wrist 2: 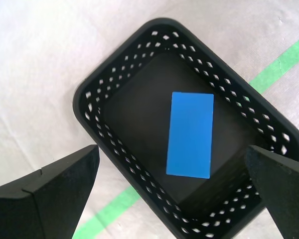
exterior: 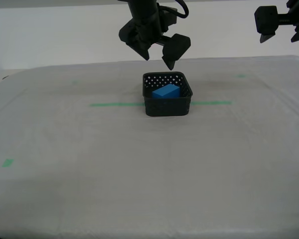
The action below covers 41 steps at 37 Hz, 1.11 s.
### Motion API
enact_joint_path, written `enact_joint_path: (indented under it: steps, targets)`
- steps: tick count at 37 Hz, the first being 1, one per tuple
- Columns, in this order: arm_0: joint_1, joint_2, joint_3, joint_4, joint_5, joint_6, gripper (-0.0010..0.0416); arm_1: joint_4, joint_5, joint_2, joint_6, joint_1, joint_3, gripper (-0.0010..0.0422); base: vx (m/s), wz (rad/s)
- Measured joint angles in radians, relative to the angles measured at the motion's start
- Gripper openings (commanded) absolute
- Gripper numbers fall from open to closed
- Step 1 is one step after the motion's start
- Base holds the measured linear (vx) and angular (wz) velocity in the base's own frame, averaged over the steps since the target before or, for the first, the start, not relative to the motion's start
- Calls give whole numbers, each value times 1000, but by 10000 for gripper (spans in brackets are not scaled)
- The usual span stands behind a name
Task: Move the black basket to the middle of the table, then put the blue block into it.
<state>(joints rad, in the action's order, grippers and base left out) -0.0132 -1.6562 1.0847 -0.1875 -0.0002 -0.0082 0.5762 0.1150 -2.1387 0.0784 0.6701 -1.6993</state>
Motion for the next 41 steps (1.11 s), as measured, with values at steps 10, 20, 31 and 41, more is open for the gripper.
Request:
enact_joint_path:
  steps: [10, 20, 31, 41]
  targets:
    - [0, 0, 0, 0, 0, 0, 399, 89, -16, 2, -152, -17, -43, 401, 0, 0]
    - [0, 0, 0, 0, 0, 0, 399, 254, -18, 22, -251, -51, -85, 401, 0, 0]
    - [0, 0, 0, 0, 0, 0, 399, 452, -19, 24, -267, -110, -158, 401, 0, 0]
    - [-1, 0, 0, 0, 0, 0, 399, 492, -19, 72, -257, -171, -164, 401, 0, 0]
